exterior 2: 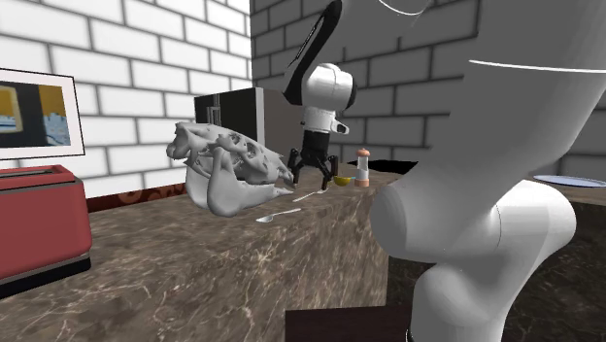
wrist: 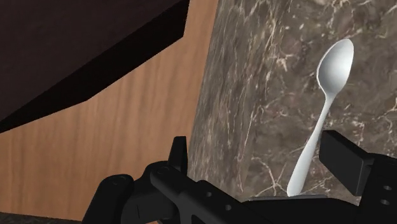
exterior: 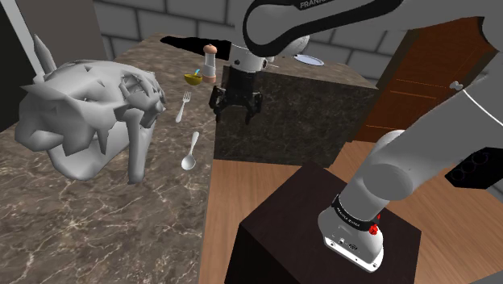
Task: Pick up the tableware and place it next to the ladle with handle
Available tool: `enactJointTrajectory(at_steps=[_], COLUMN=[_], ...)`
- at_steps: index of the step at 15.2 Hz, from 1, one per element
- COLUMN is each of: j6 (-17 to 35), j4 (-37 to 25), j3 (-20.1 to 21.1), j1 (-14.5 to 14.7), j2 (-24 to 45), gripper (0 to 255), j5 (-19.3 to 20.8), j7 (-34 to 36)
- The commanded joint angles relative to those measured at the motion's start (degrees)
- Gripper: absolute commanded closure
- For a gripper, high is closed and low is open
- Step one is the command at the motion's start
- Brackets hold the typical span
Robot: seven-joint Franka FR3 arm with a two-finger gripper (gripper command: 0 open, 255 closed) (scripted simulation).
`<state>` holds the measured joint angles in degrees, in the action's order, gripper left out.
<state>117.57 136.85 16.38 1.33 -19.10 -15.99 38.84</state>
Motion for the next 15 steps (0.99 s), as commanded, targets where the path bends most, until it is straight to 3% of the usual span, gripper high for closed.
enactJointTrajectory(at_steps=[1, 9, 15], j6=[3.59, 14.62, 19.12], j4=[-1.36, -10.83, -9.57], j3=[1.52, 5.09, 5.34], j1=[-0.11, 0.23, 0.94], j2=[4.07, 21.57, 24.81], gripper=[0, 0, 0], j5=[-0.43, 2.36, 3.13], j7=[3.65, 18.50, 19.10])
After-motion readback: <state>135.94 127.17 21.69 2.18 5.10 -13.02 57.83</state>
